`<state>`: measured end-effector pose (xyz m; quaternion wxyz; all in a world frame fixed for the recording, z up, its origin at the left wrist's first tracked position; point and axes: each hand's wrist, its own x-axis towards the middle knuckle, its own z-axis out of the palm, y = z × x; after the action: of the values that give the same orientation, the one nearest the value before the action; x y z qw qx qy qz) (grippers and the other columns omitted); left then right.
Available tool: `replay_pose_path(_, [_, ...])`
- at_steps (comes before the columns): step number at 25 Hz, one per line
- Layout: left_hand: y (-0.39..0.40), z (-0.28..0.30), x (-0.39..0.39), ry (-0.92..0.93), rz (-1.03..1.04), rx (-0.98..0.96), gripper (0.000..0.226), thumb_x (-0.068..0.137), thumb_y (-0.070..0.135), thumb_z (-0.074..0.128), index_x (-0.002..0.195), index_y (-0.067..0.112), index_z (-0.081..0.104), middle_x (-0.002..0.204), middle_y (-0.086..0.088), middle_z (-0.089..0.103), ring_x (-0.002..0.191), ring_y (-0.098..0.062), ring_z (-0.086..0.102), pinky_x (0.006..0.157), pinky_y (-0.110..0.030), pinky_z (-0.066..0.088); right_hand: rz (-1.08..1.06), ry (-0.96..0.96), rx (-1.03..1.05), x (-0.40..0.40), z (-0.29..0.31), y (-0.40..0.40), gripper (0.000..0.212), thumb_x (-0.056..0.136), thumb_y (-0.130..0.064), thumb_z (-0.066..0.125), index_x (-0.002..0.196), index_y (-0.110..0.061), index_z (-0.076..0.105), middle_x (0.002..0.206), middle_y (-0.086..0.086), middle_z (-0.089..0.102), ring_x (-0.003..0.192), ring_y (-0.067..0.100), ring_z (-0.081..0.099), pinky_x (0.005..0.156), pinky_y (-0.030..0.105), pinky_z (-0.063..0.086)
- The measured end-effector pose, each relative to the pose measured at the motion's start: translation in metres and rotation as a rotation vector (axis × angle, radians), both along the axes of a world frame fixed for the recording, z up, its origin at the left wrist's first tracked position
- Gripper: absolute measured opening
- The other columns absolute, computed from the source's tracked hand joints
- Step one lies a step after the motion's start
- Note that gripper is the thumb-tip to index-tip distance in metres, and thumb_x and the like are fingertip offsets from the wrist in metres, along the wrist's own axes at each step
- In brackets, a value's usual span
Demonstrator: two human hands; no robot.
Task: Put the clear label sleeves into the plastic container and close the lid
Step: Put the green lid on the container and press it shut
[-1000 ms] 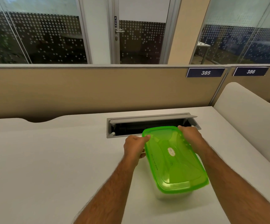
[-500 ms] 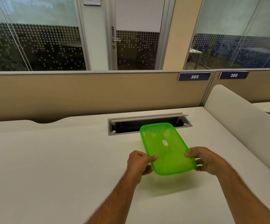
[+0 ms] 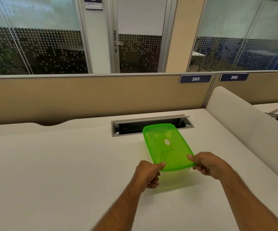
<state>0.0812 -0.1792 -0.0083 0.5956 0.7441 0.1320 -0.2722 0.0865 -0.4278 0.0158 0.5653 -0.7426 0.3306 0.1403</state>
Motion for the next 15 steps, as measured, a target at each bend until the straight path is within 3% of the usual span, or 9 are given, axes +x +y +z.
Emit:
replay_pose_path(4, [-0.005, -0.007, -0.001, -0.085, 0.051, 0.043, 0.044, 0.077, 0.049, 0.075, 0.068, 0.007, 0.064, 0.047, 0.002, 0.052, 0.036, -0.014, 0.047, 0.039, -0.017, 0.034, -0.042, -0.011, -0.010, 0.003, -0.004, 0.002, 0.037, 0.080, -0.025, 0.079, 0.093, 0.005, 0.061, 0.059, 0.015, 0.060, 0.045, 0.013, 0.038, 0.034, 0.018, 0.033])
replay_pose_path(10, [-0.008, -0.010, 0.000, -0.112, 0.102, 0.081, 0.043, 0.073, 0.050, 0.078, 0.063, 0.011, 0.064, 0.030, 0.008, 0.049, 0.027, -0.010, 0.043, 0.036, -0.016, 0.032, -0.056, -0.003, -0.017, 0.004, -0.006, 0.001, 0.038, 0.079, -0.024, 0.080, 0.093, 0.006, 0.061, 0.061, 0.016, 0.060, 0.046, 0.014, 0.038, 0.033, 0.019, 0.034])
replay_pose_path(15, [-0.006, -0.011, 0.000, -0.109, 0.097, 0.051, 0.044, 0.074, 0.048, 0.078, 0.060, 0.009, 0.064, 0.037, 0.008, 0.052, 0.031, -0.013, 0.045, 0.040, -0.019, 0.035, -0.076, 0.006, -0.018, 0.004, -0.006, 0.002, 0.040, 0.078, -0.024, 0.080, 0.096, 0.007, 0.061, 0.063, 0.017, 0.061, 0.047, 0.014, 0.038, 0.032, 0.018, 0.034])
